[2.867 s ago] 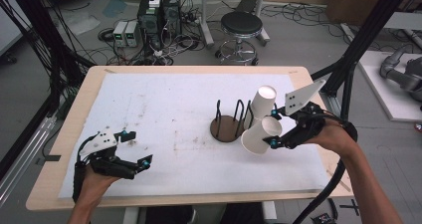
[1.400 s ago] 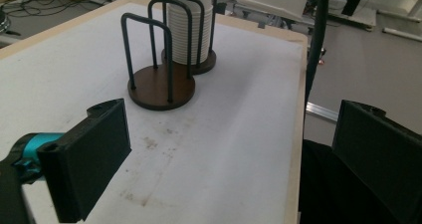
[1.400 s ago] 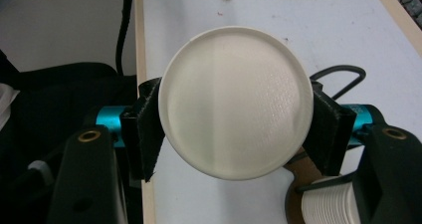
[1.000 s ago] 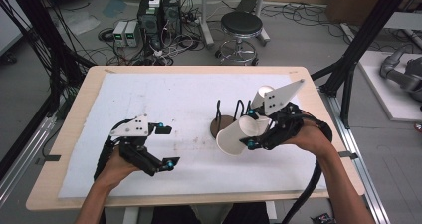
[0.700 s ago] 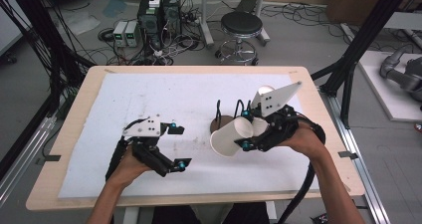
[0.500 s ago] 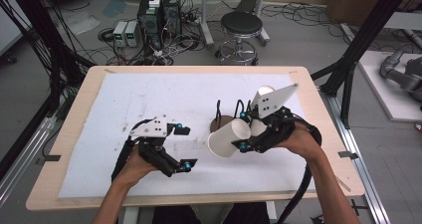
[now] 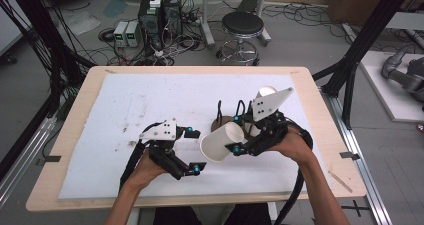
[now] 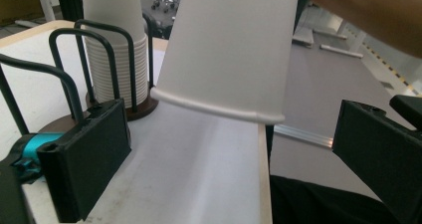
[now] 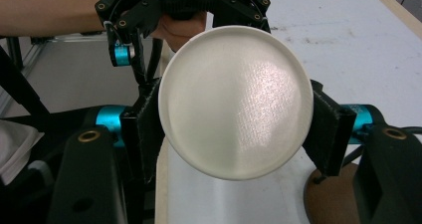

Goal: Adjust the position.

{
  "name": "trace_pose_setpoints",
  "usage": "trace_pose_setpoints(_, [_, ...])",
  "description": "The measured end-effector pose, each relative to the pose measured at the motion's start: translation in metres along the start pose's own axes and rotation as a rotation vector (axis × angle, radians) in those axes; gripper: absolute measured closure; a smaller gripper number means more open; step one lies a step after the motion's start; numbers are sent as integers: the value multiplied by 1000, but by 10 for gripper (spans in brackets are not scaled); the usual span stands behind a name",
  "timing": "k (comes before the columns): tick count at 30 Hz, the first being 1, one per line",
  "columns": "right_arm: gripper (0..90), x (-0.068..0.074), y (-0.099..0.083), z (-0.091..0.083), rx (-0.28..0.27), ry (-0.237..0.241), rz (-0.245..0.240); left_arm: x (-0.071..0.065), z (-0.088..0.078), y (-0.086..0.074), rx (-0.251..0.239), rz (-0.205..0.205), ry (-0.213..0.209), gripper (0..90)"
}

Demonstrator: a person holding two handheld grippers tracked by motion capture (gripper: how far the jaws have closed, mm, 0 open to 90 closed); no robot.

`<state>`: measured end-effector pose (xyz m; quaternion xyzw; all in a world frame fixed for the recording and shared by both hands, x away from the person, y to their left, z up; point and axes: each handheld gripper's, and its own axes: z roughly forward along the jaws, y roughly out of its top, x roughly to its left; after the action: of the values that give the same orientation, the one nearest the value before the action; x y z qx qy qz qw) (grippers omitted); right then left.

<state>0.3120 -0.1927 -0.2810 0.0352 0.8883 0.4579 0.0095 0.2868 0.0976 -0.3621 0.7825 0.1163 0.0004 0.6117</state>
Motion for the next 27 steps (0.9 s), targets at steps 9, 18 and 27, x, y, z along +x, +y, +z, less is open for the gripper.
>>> trace_pose_setpoints(9, [345,1,-3,5,-45,12,15,1,4,-4,-41,-10,-19,17])
trace_pose_setpoints(18, [345,1,-10,8,-87,22,30,3,9,-11,-65,-20,-29,17])
trace_pose_setpoints(27, [345,1,-19,12,-131,29,52,4,11,-11,-77,-24,-30,17])
